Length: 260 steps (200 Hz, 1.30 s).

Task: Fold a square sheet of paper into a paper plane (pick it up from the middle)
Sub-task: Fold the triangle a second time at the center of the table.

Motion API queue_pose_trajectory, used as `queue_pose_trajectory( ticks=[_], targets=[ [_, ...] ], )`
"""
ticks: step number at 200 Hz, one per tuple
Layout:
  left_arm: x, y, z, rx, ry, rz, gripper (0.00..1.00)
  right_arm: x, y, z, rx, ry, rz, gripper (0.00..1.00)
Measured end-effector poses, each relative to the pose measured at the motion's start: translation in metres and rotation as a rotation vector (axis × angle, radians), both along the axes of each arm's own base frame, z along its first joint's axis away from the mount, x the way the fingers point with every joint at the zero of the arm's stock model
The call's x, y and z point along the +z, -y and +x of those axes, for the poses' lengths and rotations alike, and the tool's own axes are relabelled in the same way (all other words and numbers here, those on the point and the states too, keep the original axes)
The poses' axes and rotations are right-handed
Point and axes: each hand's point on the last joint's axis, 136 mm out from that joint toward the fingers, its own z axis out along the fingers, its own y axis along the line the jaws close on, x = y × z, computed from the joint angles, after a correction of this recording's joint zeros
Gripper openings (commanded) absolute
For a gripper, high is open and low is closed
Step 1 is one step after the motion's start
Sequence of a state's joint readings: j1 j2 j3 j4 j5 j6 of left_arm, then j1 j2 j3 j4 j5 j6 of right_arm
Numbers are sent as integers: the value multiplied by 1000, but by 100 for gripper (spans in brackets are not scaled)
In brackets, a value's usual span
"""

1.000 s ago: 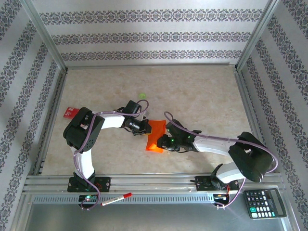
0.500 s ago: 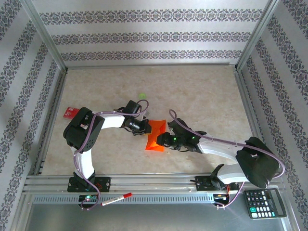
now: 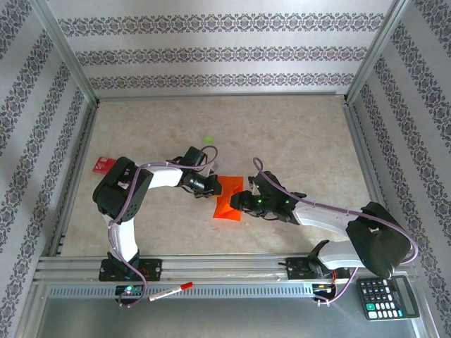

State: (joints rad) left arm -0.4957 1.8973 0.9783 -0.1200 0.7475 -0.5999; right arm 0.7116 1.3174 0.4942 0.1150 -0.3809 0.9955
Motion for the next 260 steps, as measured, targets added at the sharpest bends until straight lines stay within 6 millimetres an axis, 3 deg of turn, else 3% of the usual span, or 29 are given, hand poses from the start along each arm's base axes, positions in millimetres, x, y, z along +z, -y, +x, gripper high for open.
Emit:
queue_pose_trajectory(
  ticks=[97, 153, 226, 260],
  targets=[
    [0, 0, 0, -9, 8, 2, 0, 6, 0, 3, -13, 5, 91, 48],
    [0, 0, 0, -11, 8, 2, 0, -9, 9, 12, -75, -47, 64, 34],
    [0, 0, 0, -12, 10, 2, 0, -23, 13, 50, -163, -91, 35, 10],
    [0, -1, 0, -11, 6, 8, 3, -24, 16, 58, -182, -93, 25, 0]
  ],
)
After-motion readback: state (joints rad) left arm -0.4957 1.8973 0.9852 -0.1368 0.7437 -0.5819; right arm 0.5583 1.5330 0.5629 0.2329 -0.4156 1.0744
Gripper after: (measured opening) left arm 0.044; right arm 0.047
